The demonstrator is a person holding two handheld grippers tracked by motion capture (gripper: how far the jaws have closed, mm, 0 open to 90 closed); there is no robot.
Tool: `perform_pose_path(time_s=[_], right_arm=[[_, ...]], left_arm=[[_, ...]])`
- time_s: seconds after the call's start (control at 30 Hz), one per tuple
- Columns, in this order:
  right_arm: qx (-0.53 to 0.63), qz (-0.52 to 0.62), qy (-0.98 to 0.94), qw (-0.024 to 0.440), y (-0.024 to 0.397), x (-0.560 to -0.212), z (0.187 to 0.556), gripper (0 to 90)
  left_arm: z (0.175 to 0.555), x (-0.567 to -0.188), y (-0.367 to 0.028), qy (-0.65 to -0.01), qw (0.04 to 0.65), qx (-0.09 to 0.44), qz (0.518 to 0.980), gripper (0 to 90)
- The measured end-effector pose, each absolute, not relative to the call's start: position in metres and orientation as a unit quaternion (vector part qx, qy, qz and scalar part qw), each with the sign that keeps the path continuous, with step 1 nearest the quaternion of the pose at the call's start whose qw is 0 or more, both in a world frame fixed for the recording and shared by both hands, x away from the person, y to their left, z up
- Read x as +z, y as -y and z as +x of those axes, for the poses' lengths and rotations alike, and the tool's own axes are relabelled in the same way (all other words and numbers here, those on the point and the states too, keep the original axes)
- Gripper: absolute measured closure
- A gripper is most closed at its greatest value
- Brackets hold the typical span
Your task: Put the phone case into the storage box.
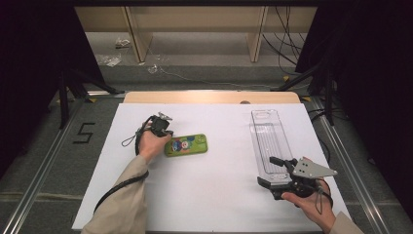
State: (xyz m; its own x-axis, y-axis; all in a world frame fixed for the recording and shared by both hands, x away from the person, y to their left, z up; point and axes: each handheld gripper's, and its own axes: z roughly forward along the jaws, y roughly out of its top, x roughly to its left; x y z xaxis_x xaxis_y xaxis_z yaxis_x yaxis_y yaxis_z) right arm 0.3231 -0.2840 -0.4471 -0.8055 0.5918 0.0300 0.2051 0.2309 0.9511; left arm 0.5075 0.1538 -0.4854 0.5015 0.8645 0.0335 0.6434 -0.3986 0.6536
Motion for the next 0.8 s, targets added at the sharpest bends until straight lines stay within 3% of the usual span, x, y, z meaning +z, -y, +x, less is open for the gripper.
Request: perform_pose_path(time_s=[0.8], right_arm=[[0.562,0.262,-0.765,0.173,0.283,-0.447,0.323,16.9]], left_arm=[[0.454,-0.485,-0.147,-0.436,0.291,0.184,0.832,89.7]])
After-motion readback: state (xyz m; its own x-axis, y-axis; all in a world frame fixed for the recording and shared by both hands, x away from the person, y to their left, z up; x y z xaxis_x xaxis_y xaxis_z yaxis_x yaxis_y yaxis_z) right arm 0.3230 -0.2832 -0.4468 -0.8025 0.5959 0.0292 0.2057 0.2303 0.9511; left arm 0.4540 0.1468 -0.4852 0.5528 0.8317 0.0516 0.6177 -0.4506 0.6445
